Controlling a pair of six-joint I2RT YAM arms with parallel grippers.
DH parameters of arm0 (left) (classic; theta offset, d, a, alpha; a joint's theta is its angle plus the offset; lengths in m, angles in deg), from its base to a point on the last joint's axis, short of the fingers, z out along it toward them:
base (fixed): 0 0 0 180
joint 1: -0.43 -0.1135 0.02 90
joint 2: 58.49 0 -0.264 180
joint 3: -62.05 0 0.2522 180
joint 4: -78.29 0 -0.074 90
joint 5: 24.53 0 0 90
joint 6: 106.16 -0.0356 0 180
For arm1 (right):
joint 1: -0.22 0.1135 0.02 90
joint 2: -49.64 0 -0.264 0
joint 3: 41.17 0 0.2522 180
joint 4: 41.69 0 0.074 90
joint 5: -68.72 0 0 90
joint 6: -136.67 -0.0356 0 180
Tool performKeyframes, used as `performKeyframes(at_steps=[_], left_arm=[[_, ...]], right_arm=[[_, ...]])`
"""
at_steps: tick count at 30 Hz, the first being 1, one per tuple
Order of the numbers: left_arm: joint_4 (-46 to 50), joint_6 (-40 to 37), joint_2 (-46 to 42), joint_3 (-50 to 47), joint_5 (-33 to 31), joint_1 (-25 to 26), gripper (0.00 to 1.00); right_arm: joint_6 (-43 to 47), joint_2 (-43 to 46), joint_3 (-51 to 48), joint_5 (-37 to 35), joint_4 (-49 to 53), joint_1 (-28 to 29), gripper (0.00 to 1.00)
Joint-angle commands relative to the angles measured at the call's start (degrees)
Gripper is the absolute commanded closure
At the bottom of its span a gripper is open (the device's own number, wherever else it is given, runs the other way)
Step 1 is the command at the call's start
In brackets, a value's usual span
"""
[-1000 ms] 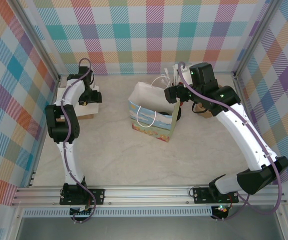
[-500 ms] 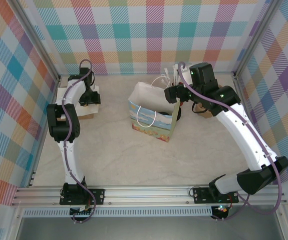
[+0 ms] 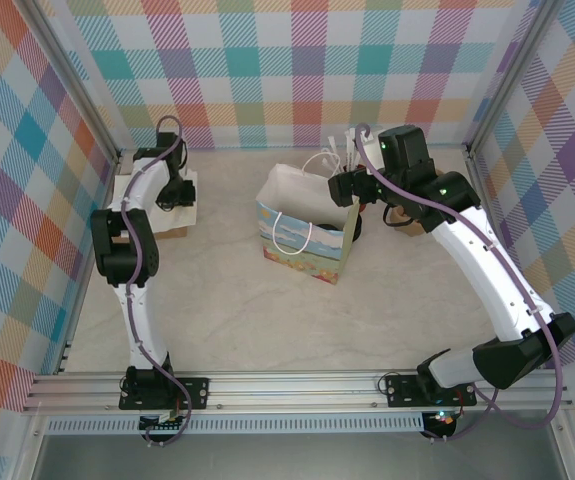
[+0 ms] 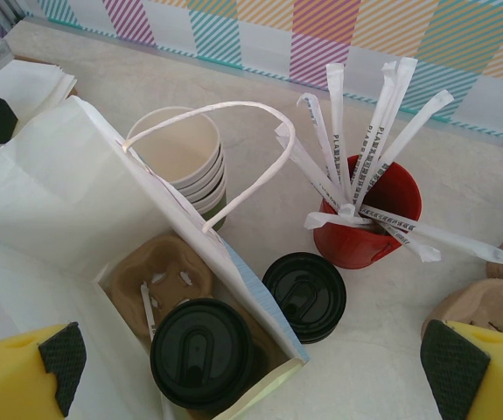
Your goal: Pack the takeout coffee
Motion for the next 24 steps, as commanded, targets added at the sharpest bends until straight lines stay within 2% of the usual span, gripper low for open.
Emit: performKeyframes(at_steps=[1, 7, 14, 20, 24], left_arm=[[2.25, -0.78, -4.55, 1.55, -1.46, 0.23, 0.79], [2.60, -1.11, -6.09, 1.72, -1.70, -0.25, 0.96], [2.96, -1.62, -9.57, 1.58, 0.82, -0.52, 1.00], [2.10, -1.47, -16.71, 1.93, 10.75, -0.52, 1.00], [1.78, -0.37, -21.68, 3.52, 20.63, -0.53, 1.00]], right_arm=[[-0.49, -0.28, 0.32, 0.47, 0.28, -0.52, 0.00], [-0.38, -0.11, 0.19, 0.58, 0.22, -0.51, 0.00], [0.40, 0.61, -0.22, 3.19, -1.31, -0.52, 0.00], [2.37, 3.61, -3.87, 11.10, -9.36, -0.52, 0.00], [6.12, 4.71, -6.56, 20.41, -16.22, -0.52, 0.00]])
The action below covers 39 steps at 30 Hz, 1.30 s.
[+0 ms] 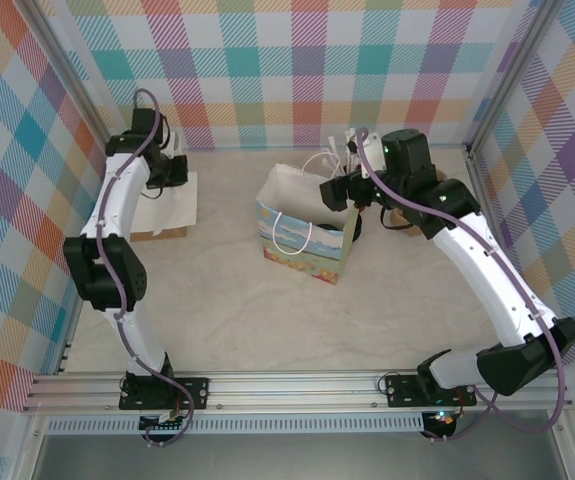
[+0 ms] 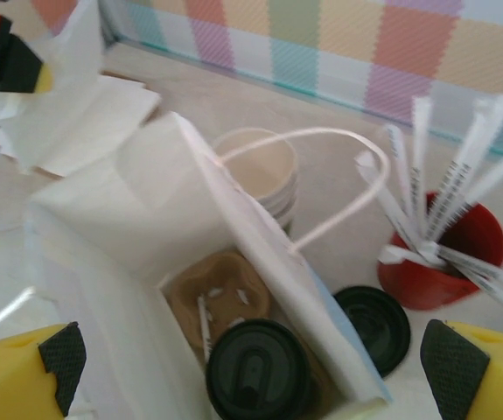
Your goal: Pack the takeout coffee
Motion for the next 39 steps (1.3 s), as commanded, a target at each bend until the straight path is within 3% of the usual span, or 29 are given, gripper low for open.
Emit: performKeyframes(at_steps=[1, 7, 13, 22, 31, 35, 39], left_arm=[[0.21, 0.92, -6.22, 3.37, 12.13, -0.26, 1.00], [-2.23, 2.68, -12.24, 5.61, 30.18, 1.00, 1.00], [-5.46, 2.15, -16.70, 7.10, 43.30, 4.99, 0.99], [-4.83, -2.68, -19.13, 8.52, 49.35, 10.85, 0.97], [-5.88, -4.58, -19.04, 8.59, 52.88, 13.25, 0.97], [-6.79, -4.65, -19.12, 8.64, 53.38, 13.55, 0.97], [-7.59, -4.61, -19.10, 8.76, 53.78, 13.72, 0.95]], right_arm=[[4.42, 2.00, -1.67, 11.24, -9.65, -0.21, 0.00], [10.50, -0.21, -1.76, 22.46, -19.45, 0.85, 0.00], [18.97, -5.18, 1.47, 28.07, -28.31, 4.71, 0.00], [19.79, -15.09, 11.84, 31.64, -33.41, 7.52, 0.00], [13.13, -18.72, 13.33, 36.90, -35.90, 7.85, 0.01], [12.28, -19.67, 14.05, 37.60, -33.89, 8.14, 0.13], [12.27, -20.57, 16.57, 37.72, -29.53, 8.14, 0.42]])
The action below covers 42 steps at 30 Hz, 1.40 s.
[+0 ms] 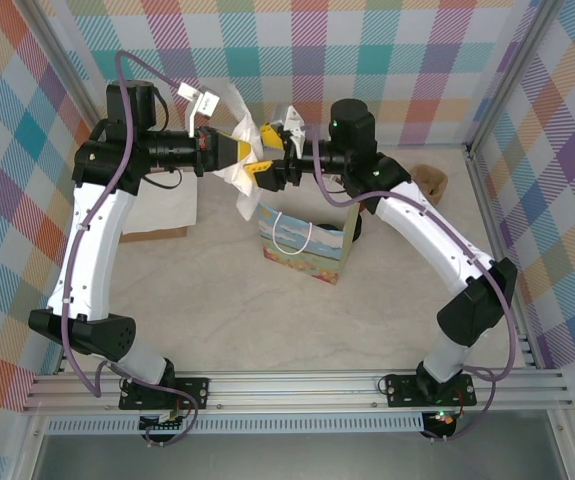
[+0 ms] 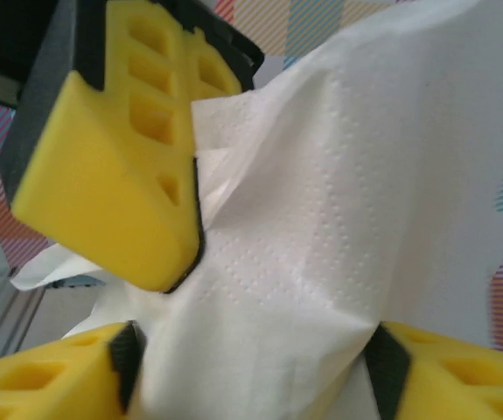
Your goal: Pack the takeout coffee
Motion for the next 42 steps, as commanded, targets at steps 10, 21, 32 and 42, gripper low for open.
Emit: performKeyframes(at_steps=[10, 21, 32, 42], left_arm=[[-6.01, -1.08, -5.54, -0.62, -4.09, 1.24, 0.59], [-19.63, -3.06, -25.82, -22.94, -21.95, 1.24, 0.36], [-18.33, -3.81, -32.64, -32.70, -27.36, 1.24, 0.35], [-16.71, -3.90, -33.26, -35.41, -28.71, 1.24, 0.35]], right_arm=[[6.82, -1.99, 15.72, -6.70, 24.94, -0.43, 1.00], [13.01, -0.93, 20.32, -7.74, 43.89, -6.94, 1.00], [16.08, -1.76, 14.76, -9.33, 48.27, -8.82, 1.00], [16.98, -6.24, 13.35, -15.11, 51.03, -8.70, 0.98]])
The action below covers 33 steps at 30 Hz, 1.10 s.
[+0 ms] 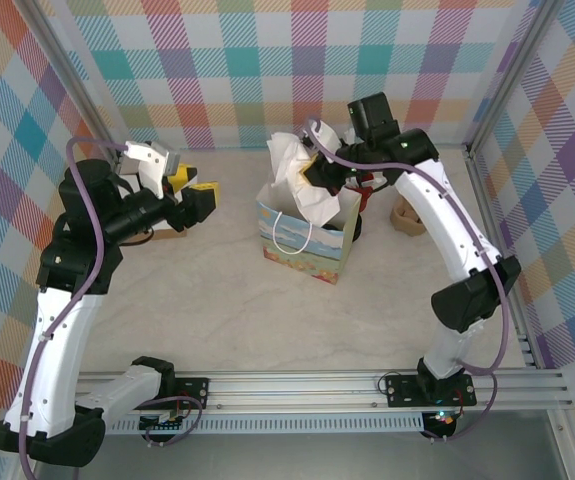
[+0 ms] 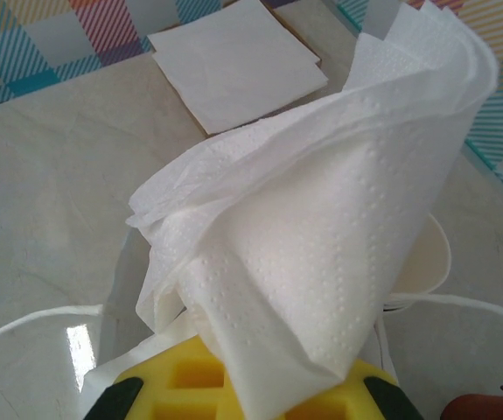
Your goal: Pack the takeout coffee
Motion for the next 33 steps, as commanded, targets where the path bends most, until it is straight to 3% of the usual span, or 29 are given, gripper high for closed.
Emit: performKeyframes(at_steps=[1, 15, 25, 33], left_arm=[[0.69, -0.99, -1.26, -1.05, -1.22, 0.87, 0.35], [-0.65, -0.39, -0.81, -1.52, -2.05, 0.87, 0.35], [-1.86, 0.42, 0.13, -2.01, -1.54, 0.87, 0.35], [-2.61, 0.76, 0.49, -2.68, -2.07, 0.87, 0.33]], right_arm=[[1.98, -1.81, -1.68, -2.11, 3.57, 0.05, 0.98], [4.73, -6.48, -5.26, -8.85, 7.74, 3.28, 0.92], [4.50, -4.91, -2.95, -11.02, 8.96, 3.47, 0.57], [1.94, -0.46, -2.48, -13.27, 7.73, 3.48, 0.37]])
